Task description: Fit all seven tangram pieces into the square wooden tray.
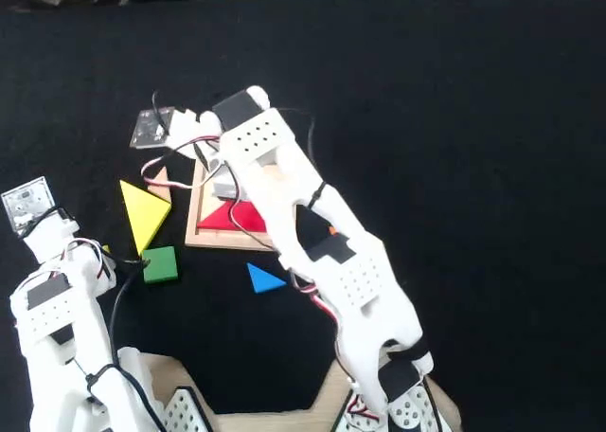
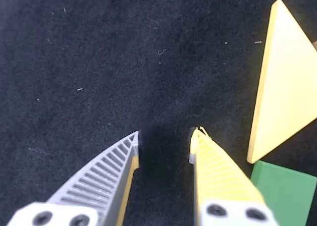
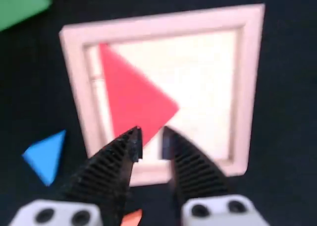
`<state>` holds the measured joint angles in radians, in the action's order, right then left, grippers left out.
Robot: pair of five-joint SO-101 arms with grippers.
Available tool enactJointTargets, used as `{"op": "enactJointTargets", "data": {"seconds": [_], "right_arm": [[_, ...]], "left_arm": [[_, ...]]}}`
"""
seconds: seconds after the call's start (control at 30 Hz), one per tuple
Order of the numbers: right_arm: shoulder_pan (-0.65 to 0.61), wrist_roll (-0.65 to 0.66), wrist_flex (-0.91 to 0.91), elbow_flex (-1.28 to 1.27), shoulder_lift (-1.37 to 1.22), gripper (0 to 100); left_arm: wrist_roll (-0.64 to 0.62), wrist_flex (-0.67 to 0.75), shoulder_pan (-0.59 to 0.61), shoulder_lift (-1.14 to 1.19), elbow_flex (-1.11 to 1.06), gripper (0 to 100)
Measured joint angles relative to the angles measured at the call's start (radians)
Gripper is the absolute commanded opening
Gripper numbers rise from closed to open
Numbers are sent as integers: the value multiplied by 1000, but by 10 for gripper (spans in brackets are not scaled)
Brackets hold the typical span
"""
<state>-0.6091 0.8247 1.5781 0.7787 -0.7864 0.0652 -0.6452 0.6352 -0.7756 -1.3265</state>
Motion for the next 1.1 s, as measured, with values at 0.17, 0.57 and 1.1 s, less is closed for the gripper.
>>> {"op": "enactJointTargets", "data": {"seconds": [0.17,0.57,1.1], "right_arm": [[43,-6,-75,20,-101,10],[95,-81,-38,180,-226,10],[40,-54,137,342,-226,10]], "left_arm": [[0,0,0,0,0,170],[0,0,0,0,0,170],[0,0,0,0,0,170]]}}
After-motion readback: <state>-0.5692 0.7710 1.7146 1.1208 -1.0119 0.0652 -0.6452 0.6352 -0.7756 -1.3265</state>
